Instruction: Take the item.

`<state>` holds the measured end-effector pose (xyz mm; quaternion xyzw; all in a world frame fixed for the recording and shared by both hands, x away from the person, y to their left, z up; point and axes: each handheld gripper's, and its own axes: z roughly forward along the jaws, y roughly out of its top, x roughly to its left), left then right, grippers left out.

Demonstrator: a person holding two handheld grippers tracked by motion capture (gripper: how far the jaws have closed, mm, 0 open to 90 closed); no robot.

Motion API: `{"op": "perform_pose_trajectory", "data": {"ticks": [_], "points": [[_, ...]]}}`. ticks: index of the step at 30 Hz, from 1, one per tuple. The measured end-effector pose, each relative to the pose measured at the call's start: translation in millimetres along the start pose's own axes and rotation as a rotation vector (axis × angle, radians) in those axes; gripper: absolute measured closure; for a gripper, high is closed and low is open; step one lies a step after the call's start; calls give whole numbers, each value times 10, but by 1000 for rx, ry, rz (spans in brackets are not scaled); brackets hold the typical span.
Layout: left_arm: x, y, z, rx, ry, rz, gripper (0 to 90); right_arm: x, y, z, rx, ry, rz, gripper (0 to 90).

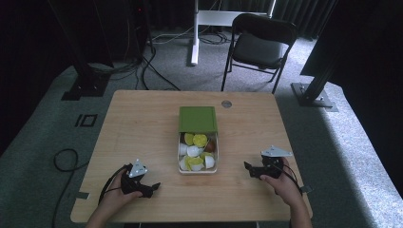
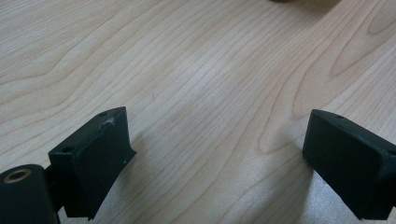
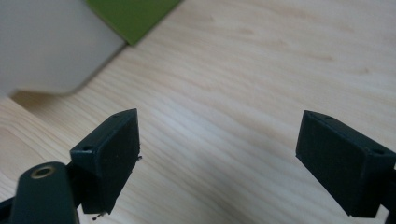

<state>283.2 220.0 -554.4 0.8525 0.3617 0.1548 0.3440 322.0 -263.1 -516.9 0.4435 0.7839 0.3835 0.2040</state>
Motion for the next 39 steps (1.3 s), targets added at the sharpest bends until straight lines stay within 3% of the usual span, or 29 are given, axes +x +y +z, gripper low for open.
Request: {"op": "perform_pose_trajectory", "data": {"ticks": [20, 31, 39], "points": [[0, 1, -1, 1, 0, -1, 88, 364, 540, -134, -126, 112, -66, 135], [-1, 1, -1, 1, 0, -1, 87, 568, 716, -104, -155, 173, -89, 135], [-1, 1, -1, 0, 0, -2, 88, 797, 862, -51, -186, 235, -128, 135]]}}
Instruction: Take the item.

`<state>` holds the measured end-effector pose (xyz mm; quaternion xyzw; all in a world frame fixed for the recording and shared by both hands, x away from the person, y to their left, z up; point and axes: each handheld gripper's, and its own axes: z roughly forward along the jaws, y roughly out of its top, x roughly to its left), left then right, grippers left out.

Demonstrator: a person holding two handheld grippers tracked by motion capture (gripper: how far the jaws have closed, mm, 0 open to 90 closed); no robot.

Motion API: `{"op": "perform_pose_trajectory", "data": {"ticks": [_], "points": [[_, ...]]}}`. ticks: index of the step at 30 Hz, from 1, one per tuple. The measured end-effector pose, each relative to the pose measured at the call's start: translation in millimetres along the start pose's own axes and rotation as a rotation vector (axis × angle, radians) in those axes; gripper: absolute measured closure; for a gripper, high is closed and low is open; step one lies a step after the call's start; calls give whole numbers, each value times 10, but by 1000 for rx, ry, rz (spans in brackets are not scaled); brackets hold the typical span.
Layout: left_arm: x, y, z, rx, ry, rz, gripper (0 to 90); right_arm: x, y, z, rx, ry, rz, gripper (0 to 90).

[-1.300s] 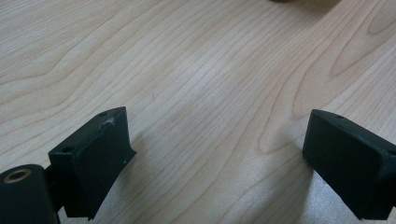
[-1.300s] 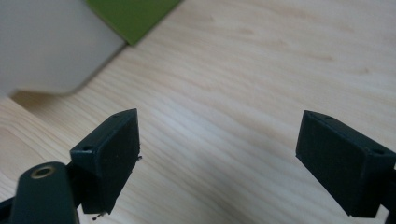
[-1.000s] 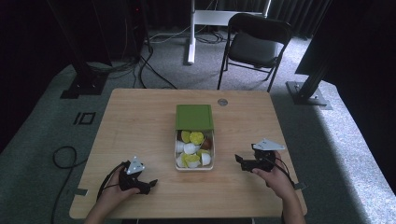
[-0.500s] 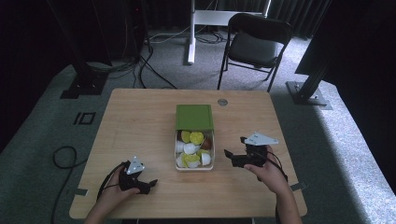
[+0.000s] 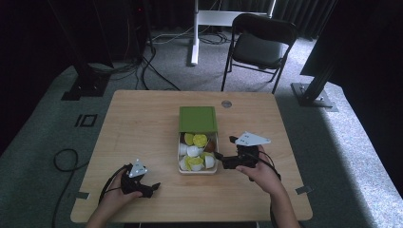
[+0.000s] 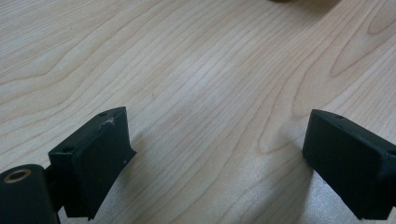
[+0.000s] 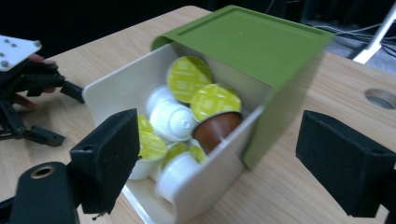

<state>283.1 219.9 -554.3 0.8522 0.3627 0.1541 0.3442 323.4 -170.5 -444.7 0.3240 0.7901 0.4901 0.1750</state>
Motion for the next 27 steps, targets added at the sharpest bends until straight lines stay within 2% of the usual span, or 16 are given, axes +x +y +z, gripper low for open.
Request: {"op": "perform_pose_trajectory", "data": {"ticks": [6, 13, 19, 26, 27], "points": [[0, 0, 0, 0, 0, 0, 88, 172, 54, 157, 7, 50, -32, 135], [-1, 0, 0, 0, 0, -1, 88, 326, 44, 312, 34, 83, -60, 135], [-1, 0, 0, 0, 0, -1, 88, 439, 16, 424, 46, 115, -61, 142], [-1, 0, 0, 0, 0, -1, 88, 531, -38, 525, 75, 130, -78, 190], [0, 0, 0, 0, 0, -1, 88, 555, -61, 551, 78, 134, -81, 227]]}}
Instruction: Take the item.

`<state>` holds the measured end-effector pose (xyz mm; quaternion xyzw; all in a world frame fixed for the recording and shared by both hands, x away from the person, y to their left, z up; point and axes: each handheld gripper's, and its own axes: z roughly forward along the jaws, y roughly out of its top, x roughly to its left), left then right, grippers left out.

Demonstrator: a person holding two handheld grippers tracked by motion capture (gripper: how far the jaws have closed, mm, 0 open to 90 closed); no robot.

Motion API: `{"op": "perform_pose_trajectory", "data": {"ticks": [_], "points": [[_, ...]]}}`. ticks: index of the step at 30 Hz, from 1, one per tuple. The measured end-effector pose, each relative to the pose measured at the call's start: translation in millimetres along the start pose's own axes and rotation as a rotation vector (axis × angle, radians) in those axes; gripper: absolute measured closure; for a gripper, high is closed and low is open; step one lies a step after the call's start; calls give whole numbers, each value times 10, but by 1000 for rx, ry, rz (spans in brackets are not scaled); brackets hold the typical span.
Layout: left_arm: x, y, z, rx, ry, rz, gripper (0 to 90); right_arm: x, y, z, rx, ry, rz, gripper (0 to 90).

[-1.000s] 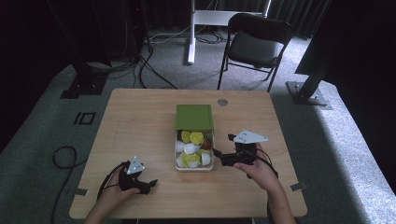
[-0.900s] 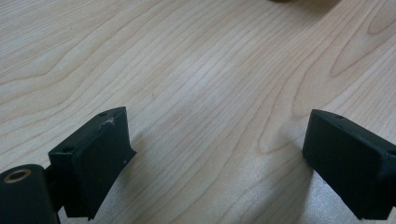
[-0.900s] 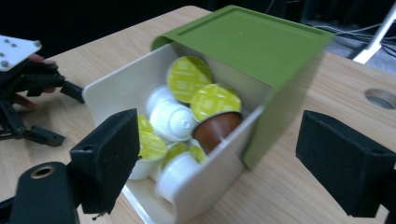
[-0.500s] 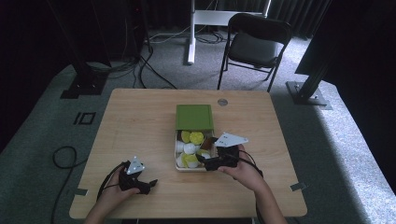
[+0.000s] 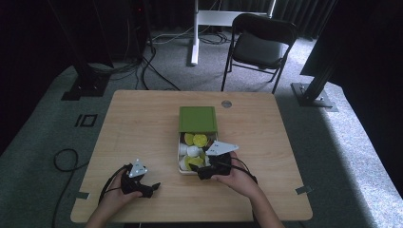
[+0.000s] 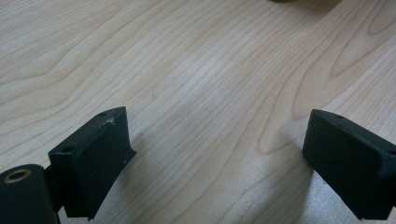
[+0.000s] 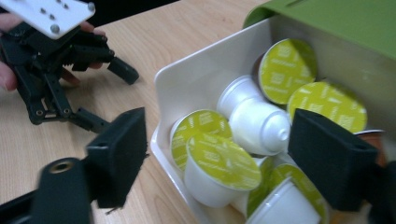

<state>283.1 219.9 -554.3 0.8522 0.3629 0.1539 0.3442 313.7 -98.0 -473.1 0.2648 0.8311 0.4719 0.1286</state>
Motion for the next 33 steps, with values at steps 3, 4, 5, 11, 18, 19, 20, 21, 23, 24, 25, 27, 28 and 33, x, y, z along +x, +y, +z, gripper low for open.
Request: {"op": "perform_pose_trajectory", "data": {"ticks": [3, 4, 5, 11, 18, 19, 20, 21, 23, 24, 25, 27, 28, 33], "points": [[2, 0, 0, 0, 1, 2, 87, 21, -30, 41, 9, -3, -4, 256], [2, 0, 0, 0, 1, 2, 88, 30, -42, 56, 13, -9, -13, 273], [2, 0, 0, 0, 1, 2, 88, 38, -53, 70, 20, -18, -17, 286], [2, 0, 0, 0, 1, 2, 88, 73, -102, 133, 42, -18, -28, 381], [2, 0, 0, 0, 1, 2, 88, 87, -138, 182, 87, -60, -41, 424], [1, 0, 0, 0, 1, 2, 88, 91, -143, 190, 90, -64, -43, 425], [0, 0, 0, 0, 0, 0, 88, 96, -145, 199, 92, -66, -42, 425], [0, 0, 0, 0, 0, 0, 88, 101, -148, 209, 98, -72, -41, 425], [0, 0, 0, 0, 0, 0, 88, 113, -159, 242, 113, -93, -53, 423], [0, 0, 0, 0, 0, 0, 88, 124, -162, 256, 116, -103, -53, 423], [0, 0, 0, 0, 0, 0, 88, 130, -161, 265, 119, -114, -54, 423], [0, 0, 0, 0, 0, 0, 88, 147, -164, 291, 128, -138, -69, 421], [0, 0, 0, 0, 0, 0, 88, 155, -165, 301, 133, -147, -70, 416], [0, 0, 0, 0, 0, 0, 88, 157, -160, 337, 145, -169, -41, 387]]}}
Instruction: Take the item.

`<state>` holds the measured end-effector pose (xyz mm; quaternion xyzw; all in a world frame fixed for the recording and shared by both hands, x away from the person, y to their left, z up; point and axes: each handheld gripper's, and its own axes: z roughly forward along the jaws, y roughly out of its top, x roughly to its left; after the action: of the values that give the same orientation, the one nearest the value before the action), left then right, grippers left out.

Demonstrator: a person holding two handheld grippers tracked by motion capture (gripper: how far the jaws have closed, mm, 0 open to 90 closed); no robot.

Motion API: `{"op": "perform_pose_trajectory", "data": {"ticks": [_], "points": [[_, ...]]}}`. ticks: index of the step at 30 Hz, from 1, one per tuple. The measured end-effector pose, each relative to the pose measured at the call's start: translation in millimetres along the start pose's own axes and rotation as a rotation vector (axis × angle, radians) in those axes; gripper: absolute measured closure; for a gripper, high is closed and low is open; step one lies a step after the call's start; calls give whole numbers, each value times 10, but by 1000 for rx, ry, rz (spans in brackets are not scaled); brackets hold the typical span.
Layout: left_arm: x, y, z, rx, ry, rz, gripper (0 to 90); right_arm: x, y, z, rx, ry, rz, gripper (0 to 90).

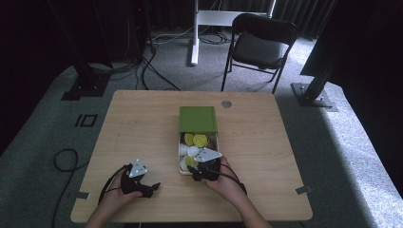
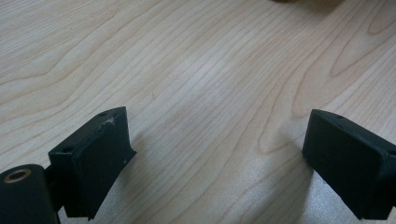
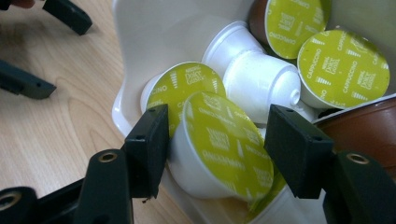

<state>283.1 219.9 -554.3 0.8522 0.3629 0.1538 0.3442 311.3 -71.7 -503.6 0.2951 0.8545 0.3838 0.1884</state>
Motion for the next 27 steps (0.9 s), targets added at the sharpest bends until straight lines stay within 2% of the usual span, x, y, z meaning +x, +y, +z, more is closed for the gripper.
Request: {"op": "perform_pose_trajectory", "data": {"ticks": [5, 9, 11, 16, 27], "points": [[0, 0, 0, 0, 0, 0, 88, -20, 14, 38, 26, 2, 41, 381], [0, 0, 0, 0, 0, 0, 88, -30, 20, 36, 31, 10, 38, 388], [0, 0, 0, 0, 0, 0, 88, -35, 21, 29, 29, 14, 20, 395], [2, 0, -1, 2, 0, 2, 88, -55, 49, -21, 0, 42, 43, 396], [0, 0, 0, 0, 0, 0, 88, -118, 188, -198, -63, 40, 41, 397]]}}
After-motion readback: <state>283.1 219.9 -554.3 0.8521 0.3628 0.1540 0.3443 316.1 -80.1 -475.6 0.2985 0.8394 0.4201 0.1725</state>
